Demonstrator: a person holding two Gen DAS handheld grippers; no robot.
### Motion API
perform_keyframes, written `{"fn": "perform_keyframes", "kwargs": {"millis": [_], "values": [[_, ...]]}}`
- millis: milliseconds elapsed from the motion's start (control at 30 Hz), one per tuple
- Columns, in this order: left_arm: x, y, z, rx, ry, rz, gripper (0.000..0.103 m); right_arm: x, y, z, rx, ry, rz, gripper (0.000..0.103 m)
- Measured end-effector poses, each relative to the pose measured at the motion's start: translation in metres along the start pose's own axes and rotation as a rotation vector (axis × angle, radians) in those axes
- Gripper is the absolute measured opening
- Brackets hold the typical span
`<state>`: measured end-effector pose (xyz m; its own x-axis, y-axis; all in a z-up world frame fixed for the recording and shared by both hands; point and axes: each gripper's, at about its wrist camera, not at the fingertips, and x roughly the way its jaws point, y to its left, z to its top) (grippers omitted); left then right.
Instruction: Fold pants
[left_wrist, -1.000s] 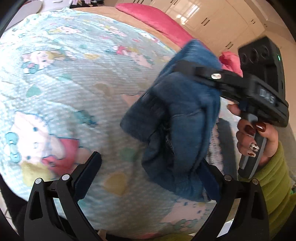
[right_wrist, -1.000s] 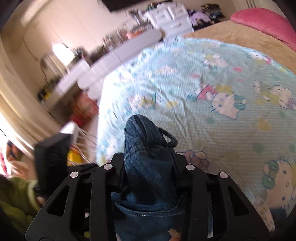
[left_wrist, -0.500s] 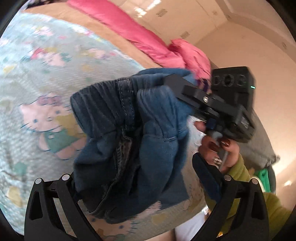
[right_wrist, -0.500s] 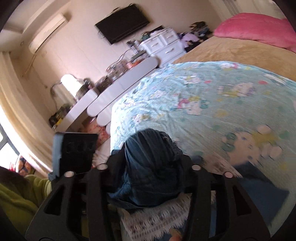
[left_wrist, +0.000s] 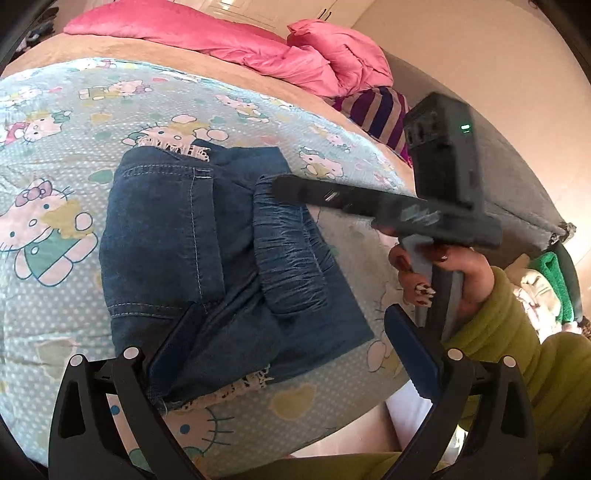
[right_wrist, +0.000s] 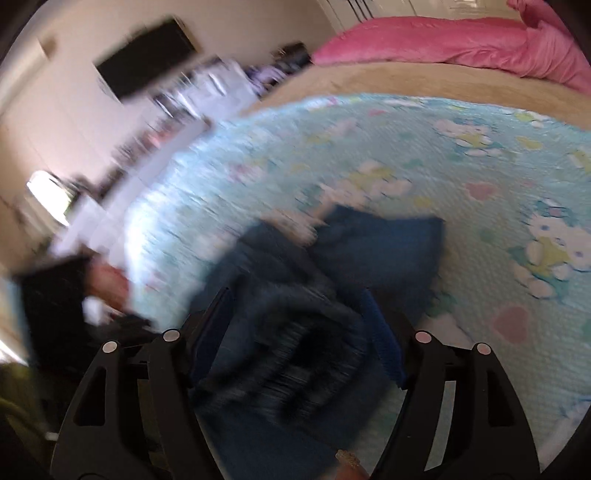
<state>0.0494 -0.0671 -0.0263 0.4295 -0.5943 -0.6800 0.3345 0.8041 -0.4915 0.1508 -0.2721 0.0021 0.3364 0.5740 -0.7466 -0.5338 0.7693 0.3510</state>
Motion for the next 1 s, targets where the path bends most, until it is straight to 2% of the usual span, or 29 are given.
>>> {"fn": "perform_keyframes", "kwargs": {"millis": [33,167,333,500,800,1000], "values": [[-0.001,-0.003,-0.001,0.005,0.0,0.001,0.098,0.003,-0.002,-0.002,-0.001,0.011,-0.032,0.064],[-0.003,-0.006,-0.001,0.026,-0.001,0.032,0.098,0.005,-0.008,-0.01,0.022,0.007,-0.026,0.065],[-0.019,-0.009,0.0,0.028,-0.035,0.099,0.098,-0.02,-0.006,-0.009,0.029,-0.065,-0.006,0.065],[-0.032,-0.01,0.004,0.047,-0.06,0.208,0.098,-0.054,-0.001,-0.009,0.021,-0.152,-0.017,0.08],[-0.053,-0.003,0.011,0.042,-0.12,0.334,0.099,-0.102,0.024,-0.03,-0.084,-0.275,-0.081,0.09],[-0.058,0.005,0.02,0.025,-0.13,0.39,0.099,-0.11,0.046,-0.056,-0.196,-0.256,-0.121,0.09]]}}
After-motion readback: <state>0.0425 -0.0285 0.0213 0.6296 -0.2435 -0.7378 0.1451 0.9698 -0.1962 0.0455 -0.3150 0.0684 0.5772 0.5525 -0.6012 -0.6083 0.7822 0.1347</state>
